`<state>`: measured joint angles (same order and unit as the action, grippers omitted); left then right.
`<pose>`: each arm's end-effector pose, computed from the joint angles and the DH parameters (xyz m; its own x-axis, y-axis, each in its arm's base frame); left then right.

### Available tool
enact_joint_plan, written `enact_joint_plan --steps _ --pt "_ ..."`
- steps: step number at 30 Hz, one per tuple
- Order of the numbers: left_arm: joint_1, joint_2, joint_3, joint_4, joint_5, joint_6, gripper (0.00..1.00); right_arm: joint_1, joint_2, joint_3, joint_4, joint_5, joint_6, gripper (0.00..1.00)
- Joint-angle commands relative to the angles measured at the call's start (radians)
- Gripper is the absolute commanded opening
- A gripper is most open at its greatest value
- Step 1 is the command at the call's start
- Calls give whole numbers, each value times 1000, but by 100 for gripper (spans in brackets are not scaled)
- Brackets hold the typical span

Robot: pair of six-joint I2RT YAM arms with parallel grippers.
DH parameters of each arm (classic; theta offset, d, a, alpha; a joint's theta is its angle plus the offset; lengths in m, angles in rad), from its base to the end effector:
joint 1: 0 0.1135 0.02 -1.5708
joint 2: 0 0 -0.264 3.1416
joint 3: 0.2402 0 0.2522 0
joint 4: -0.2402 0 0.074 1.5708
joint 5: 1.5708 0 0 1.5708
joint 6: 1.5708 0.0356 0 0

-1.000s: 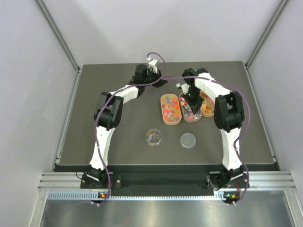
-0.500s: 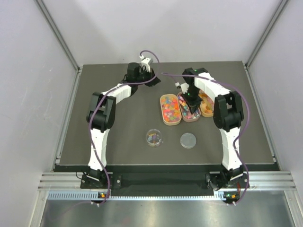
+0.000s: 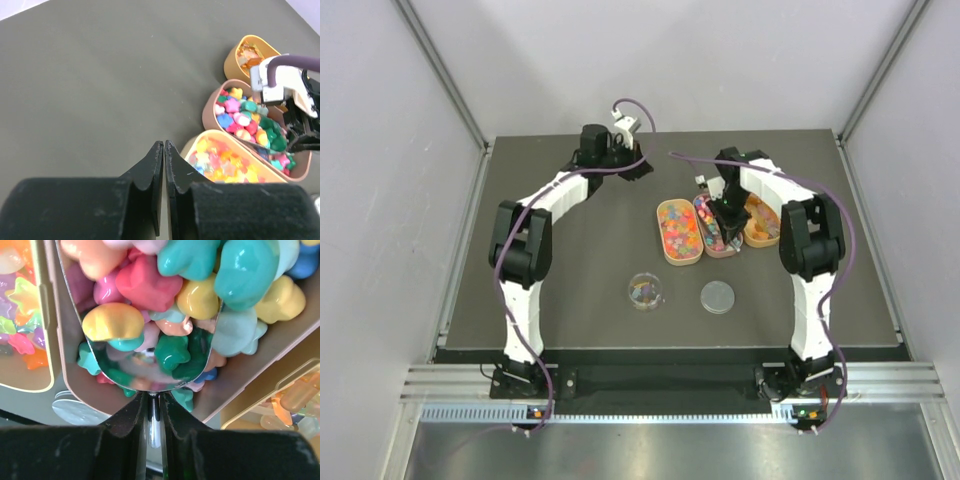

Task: Pack the candies
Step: Place the fake candies in the packing bottle.

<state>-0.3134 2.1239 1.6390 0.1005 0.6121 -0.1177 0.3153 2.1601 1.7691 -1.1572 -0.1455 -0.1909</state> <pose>0.4684 -0.1733 0.2384 -0.4434 0.0427 -0.8953 0.7119 0.6237 -0.3228 0.3963 0.1347 0.1859 -0.8744 -0.4827 -0.0497 -0.4846 0.8638 0.1380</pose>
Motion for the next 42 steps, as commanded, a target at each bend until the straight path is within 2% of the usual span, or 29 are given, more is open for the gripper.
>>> enact_joint_plan --steps 1,7,16,29,36,42 --pt "13 -130 -31 -51 6 84 9 -4 -86 -105 177 -32 4 0" --pt "13 -173 -45 -96 -23 136 9 7 -195 -221 303 -22 -15 0" --pt "20 -200 -12 -168 -31 211 9 10 -431 -496 612 -3 -35 0" --pt "23 -220 2 -196 -49 211 9 11 -552 -695 899 9 10 0" --pt "23 -226 4 -212 -60 231 9 13 -626 -798 1007 23 36 0" --pt "23 -225 5 -225 -64 239 9 11 -709 -838 1027 32 57 0"
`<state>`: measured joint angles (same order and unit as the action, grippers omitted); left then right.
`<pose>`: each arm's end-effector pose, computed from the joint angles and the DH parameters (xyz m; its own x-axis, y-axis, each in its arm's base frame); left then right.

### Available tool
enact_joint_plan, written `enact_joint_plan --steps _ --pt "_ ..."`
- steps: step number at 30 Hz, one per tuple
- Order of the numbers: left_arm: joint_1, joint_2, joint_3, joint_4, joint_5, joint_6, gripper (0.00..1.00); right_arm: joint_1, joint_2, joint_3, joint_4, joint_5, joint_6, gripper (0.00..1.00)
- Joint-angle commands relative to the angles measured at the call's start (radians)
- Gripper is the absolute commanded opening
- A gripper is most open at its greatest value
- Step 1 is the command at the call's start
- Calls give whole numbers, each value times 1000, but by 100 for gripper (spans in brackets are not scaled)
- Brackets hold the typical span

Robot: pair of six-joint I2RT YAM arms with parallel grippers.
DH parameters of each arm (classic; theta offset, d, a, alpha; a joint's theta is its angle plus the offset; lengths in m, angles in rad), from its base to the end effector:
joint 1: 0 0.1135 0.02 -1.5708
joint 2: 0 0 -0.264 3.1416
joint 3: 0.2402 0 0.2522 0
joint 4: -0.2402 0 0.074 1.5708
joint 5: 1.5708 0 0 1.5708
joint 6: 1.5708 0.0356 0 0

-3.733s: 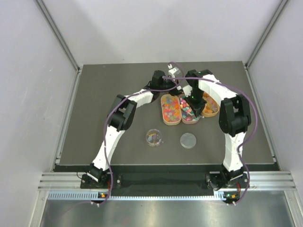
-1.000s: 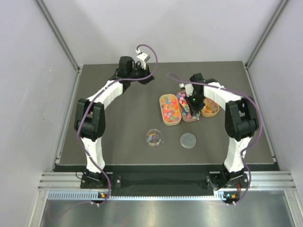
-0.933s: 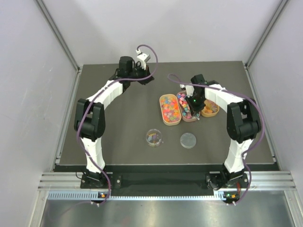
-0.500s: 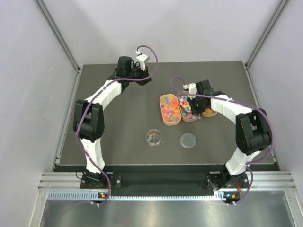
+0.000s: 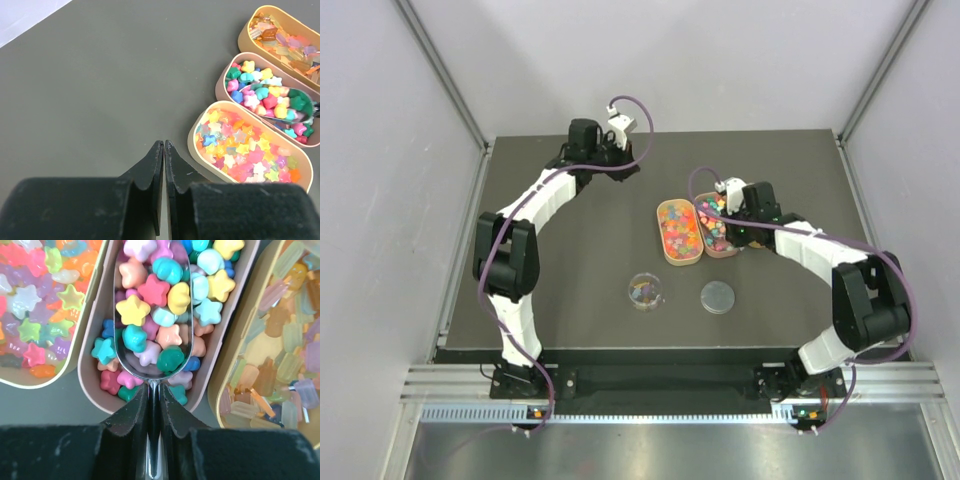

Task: Pack the candies
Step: Place the fake candies in the packing bottle.

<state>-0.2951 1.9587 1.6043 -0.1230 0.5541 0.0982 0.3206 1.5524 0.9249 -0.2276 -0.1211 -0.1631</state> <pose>0.4376 -0.1526 0.2812 -0.3694 0.1994 -0.9076 0.7342 0.6613 -0.1535 0.3027 0.1051 0.1997 -0.6437 -0.3836 -0.6622 -0.4992 0.8663 -0.0166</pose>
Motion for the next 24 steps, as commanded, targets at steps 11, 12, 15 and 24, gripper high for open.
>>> enact_joint_plan --steps 11,12,15,24 --pt "4 -43 71 -15 -36 51 8 8 -143 0 128 9 42 0" --pt "4 -43 71 -15 -37 51 8 6 -144 -12 132 12 43 0" --pt "-2 -41 71 -17 -31 57 8 6 -152 -40 142 12 46 0" --pt "-38 -26 72 -23 -31 66 8 6 -167 -89 137 15 33 0"
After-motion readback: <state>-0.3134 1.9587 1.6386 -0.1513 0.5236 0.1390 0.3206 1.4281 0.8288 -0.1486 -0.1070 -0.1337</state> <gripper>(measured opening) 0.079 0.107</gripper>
